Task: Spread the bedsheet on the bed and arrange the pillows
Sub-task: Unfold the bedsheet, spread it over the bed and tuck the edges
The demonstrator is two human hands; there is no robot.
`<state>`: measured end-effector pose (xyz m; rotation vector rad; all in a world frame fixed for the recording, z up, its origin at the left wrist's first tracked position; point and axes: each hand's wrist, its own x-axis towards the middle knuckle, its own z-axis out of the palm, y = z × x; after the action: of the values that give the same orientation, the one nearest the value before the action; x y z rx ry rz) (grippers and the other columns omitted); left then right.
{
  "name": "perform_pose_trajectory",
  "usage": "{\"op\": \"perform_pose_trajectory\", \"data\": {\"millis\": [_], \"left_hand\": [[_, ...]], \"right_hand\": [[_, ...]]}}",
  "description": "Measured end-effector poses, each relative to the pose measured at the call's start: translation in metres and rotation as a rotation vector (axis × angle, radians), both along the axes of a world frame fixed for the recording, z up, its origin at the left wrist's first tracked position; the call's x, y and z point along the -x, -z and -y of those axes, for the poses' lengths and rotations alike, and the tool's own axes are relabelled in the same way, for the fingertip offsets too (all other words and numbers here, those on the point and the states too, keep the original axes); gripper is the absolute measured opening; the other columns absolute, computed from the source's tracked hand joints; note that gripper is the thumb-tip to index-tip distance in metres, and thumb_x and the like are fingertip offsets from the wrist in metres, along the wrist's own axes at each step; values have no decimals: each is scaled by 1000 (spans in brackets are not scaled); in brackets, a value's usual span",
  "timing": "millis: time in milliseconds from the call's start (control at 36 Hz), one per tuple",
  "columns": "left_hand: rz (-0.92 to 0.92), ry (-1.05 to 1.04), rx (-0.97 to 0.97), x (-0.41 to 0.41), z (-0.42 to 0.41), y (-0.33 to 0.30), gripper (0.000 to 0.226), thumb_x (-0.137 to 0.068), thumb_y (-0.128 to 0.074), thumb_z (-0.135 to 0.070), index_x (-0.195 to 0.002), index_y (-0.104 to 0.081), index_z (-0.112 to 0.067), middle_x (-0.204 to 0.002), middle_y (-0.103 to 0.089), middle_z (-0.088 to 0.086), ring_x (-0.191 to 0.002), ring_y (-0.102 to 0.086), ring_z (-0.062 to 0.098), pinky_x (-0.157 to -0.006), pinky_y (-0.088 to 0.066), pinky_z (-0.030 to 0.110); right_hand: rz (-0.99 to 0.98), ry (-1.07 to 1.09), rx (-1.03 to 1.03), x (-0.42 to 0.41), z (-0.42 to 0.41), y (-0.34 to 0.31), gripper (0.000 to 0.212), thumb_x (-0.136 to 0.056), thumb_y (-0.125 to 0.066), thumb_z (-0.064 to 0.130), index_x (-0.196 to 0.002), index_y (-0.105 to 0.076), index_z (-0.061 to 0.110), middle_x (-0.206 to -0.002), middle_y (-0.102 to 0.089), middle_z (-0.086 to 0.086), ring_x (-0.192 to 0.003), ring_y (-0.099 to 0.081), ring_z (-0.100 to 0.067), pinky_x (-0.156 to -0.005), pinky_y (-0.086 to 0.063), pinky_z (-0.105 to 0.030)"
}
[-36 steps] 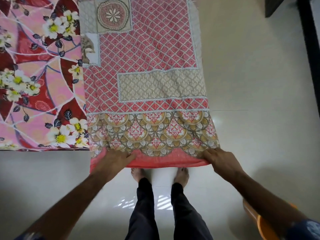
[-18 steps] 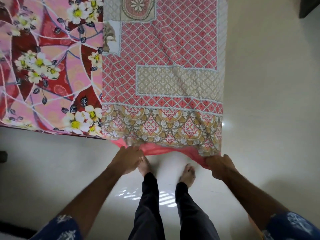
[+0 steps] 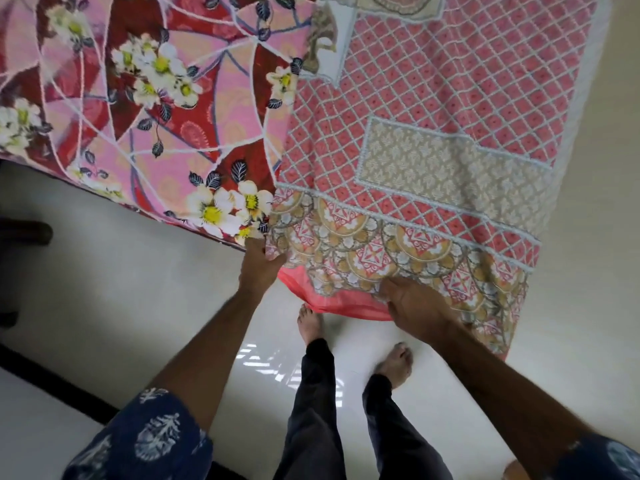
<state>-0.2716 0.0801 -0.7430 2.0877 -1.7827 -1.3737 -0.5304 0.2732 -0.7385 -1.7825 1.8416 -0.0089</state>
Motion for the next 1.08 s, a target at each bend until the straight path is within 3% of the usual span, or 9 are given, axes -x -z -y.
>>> {"op": "perform_pose_trajectory", "data": {"millis": [111,250,444,611,694,778,861,944,1083], "left_hand": [[101,99,-22,-13,1,4,50,-79,-64,-63,-108,-71,-24,-109,-73,-1,-102,-66,23,-90,-51,41],[227,82,139,-43,16,-14,28,-92,-69,-42,-96,-66,-15,-94,-65,-2,-92,-57,21,-84,-36,38],[94,135,4,-62,21,-6,57,-85,-53,-64,-118,-66,-18,-115,-74,6,-110,-67,32,-96,-50,45],[144,148,89,-65,22,6,30,-95,-63,-45,-111,-64,-19,-104,-77,3,-98,-70,32,-85,-52,40],[303,211,292,-79,23,5,15,-94,-68,-26,-101,-57,-22,-87,-76,1,-87,-73,33,-74,-48,39],[377,248,385,-81,28,-3,32,-86,-73,-9,-111,-54,-16,-97,-70,8,-90,-69,37,-74,-47,44],[345,408,471,-60,28,-10,42,-81,-75,-6,-117,-53,-10,-110,-60,14,-102,-60,39,-79,-50,52],[213,701,560,-21,19,-10,42,-82,-72,-5,-119,-56,-14,-119,-58,10,-112,-55,32,-90,-47,47],[122,1022,629,61,-5,-2,52,-80,-66,-6,-129,-56,-14,-141,-51,11,-131,-47,35,-109,-38,55]], "right_hand": [[13,75,-92,-7,17,8,11,-91,-57,14,-99,-64,14,-98,-70,-7,-87,-68,-31,-66,-40,-30],[21,158,-162,-11,27,5,9,-93,-55,16,-92,-65,18,-91,-71,-3,-82,-68,-26,-66,-46,-32],[-15,87,-315,-15,30,6,15,-96,-52,30,-108,-61,27,-102,-73,-4,-92,-70,-30,-73,-55,-38],[-50,-48,-535,-21,27,13,44,-87,-49,31,-130,-55,22,-127,-64,-5,-111,-65,-30,-86,-53,-37],[86,32,-553,-21,21,12,38,-88,-54,22,-126,-63,25,-123,-69,-2,-104,-68,-25,-85,-55,-36],[249,135,-481,-19,15,5,32,-89,-55,16,-115,-68,28,-106,-74,3,-86,-70,-17,-77,-57,-37],[228,279,-208,-13,10,-8,38,-90,-54,10,-125,-65,22,-112,-70,2,-98,-66,-17,-81,-56,-35],[138,432,22,4,8,-21,38,-87,-59,3,-124,-61,14,-115,-60,-4,-103,-59,-22,-83,-53,-34],[-173,596,-114,56,-12,-21,66,-79,-61,23,-142,-45,17,-145,-44,-13,-124,-47,-40,-98,-46,-59]]}}
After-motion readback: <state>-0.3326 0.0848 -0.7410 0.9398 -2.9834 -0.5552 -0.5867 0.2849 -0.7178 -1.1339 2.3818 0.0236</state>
